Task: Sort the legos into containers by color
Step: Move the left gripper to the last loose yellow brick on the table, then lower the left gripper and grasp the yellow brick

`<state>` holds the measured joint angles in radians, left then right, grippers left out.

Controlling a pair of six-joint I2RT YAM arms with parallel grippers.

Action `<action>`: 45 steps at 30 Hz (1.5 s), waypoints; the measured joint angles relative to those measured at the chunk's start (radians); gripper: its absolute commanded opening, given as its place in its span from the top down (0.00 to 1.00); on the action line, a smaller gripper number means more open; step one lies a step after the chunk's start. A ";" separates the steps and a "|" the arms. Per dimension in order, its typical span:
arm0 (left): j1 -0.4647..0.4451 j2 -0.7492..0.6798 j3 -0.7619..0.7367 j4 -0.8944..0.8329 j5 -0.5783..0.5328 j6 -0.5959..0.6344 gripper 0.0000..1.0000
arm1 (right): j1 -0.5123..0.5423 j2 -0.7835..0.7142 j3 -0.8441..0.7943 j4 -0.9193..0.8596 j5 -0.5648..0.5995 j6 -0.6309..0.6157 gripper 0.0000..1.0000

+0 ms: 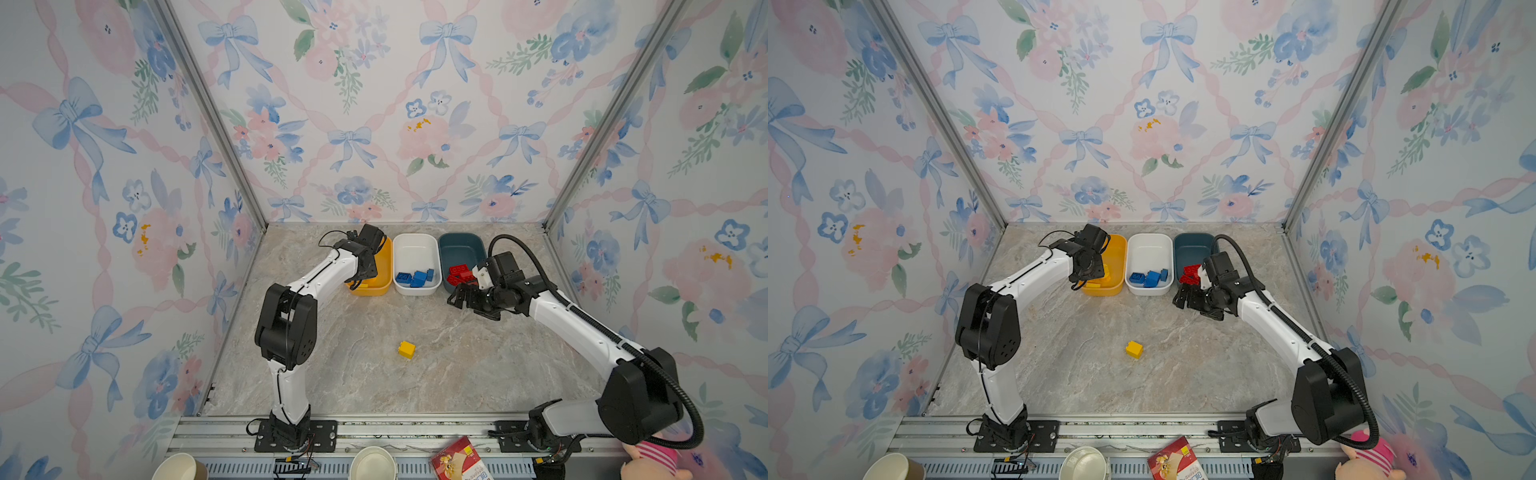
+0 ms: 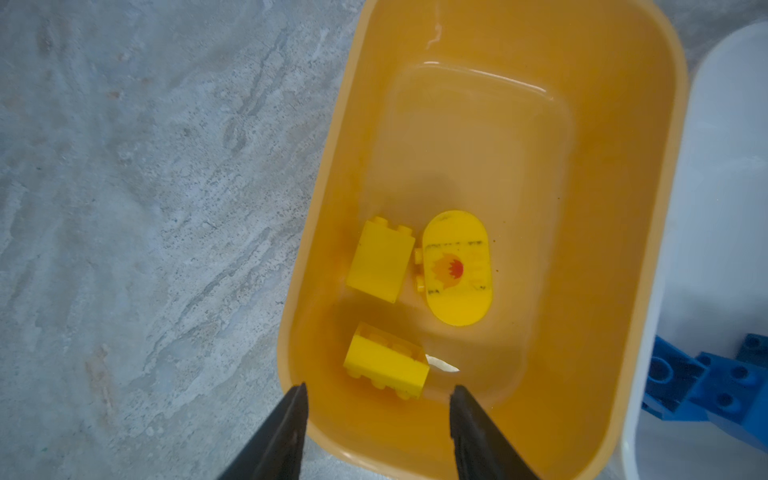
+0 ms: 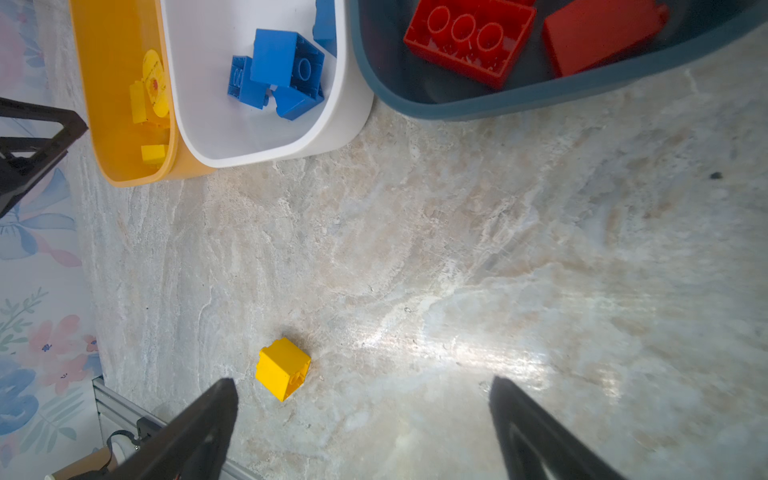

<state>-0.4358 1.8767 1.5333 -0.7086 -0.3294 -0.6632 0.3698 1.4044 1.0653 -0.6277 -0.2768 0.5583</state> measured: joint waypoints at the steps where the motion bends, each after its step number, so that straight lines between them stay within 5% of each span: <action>1: -0.007 -0.016 -0.014 0.002 0.005 0.002 0.40 | 0.001 0.000 0.000 0.000 0.000 0.000 0.03; 22: -0.249 -0.282 -0.326 0.036 0.147 -0.040 0.22 | 0.051 0.000 0.000 0.002 0.024 0.015 0.03; 45: -0.439 -0.240 -0.393 0.101 0.304 0.052 0.19 | 0.041 -0.081 -0.126 0.019 0.044 0.037 0.03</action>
<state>-0.8745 1.6371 1.1404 -0.6075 -0.0257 -0.6113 0.4107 1.3235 0.9390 -0.6083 -0.2325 0.5957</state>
